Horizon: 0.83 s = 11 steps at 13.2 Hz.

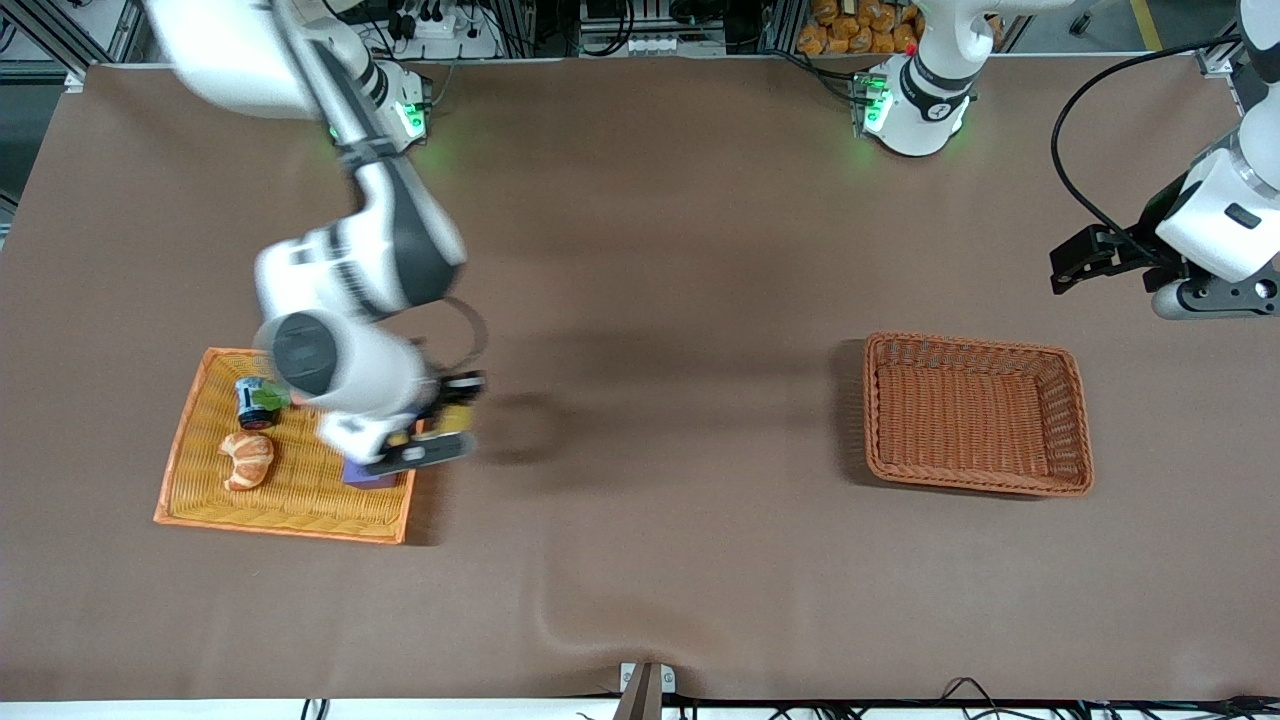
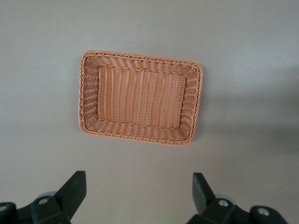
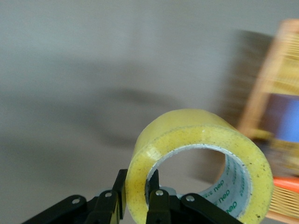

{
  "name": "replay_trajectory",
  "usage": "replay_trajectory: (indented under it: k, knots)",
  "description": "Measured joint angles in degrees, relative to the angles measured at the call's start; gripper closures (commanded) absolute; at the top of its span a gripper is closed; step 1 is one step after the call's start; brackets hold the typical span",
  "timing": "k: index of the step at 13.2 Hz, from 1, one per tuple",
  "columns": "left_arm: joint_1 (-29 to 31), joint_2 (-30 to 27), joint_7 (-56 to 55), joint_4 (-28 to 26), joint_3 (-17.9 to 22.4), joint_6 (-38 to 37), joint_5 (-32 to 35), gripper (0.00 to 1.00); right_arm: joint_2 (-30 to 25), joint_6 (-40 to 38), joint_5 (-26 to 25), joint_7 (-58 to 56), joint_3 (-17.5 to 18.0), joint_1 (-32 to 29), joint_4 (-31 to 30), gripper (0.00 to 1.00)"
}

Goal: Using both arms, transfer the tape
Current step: 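Carry the tape roll toward the table middle and set it down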

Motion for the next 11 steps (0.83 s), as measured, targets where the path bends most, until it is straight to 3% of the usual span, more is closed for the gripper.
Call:
replay_trajectory:
  k: [6, 8, 9, 10, 11]
  knots:
    - [0.07, 0.00, 0.00, 0.10, 0.14, 0.00, 0.00, 0.00, 12.08, 20.61, 3.72, 12.63, 1.32, 13.37, 1.83, 0.97]
    - [-0.06, 0.00, 0.00, 0.12, 0.07, 0.27, 0.00, 0.00, 17.72, 25.43, 3.68, 17.29, 2.89, 16.68, 5.82, 0.26]
    - [-0.12, 0.00, 0.00, 0.12, -0.02, 0.58, 0.00, 0.00, 19.46, 25.63, 3.69, 18.66, 2.85, 17.54, 7.84, 0.08]
    - [-0.18, 0.00, 0.00, 0.12, -0.09, 0.70, 0.00, 0.00, 20.27, 25.46, 3.71, 19.20, 2.83, 17.56, 9.24, 0.00]
    - [-0.29, 0.01, 0.00, 0.12, -0.14, 0.74, 0.00, 0.00, 20.29, 24.19, 3.73, 19.22, 2.72, 17.15, 10.38, 0.00]
